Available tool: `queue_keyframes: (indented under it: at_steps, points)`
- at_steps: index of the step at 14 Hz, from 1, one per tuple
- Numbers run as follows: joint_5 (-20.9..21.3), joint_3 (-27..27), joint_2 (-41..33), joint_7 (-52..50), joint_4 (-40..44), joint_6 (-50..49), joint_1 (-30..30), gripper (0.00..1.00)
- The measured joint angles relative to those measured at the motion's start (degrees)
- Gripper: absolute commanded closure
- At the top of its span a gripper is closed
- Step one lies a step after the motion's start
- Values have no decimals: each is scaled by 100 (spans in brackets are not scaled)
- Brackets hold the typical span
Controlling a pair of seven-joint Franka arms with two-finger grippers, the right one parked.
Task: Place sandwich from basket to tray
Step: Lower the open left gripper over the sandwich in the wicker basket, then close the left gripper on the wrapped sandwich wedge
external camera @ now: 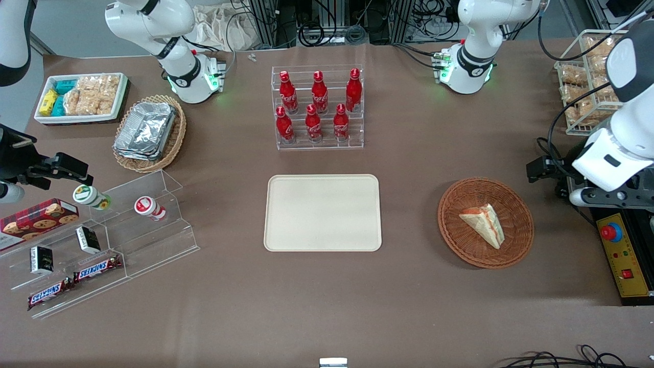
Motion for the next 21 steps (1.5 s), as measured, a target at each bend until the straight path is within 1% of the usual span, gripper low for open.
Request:
queue_keyframes:
  at_steps: [6,8,10,14,17,19,21]
  points:
    - [1,-35,336,-524,54,42,-40,0]
    - [20,-36,491,-1251,11,376,-64,0]
    - [43,-47,601,-2120,-274,839,-81,0]
    - [57,-42,695,-3278,-1227,1871,-81,0]
    - [60,-25,749,-3637,-1772,2404,-67,0]
    - [84,-14,869,-3777,-1951,2592,-66,0]
    - [268,-6,1091,-3961,-1987,2745,-64,0]
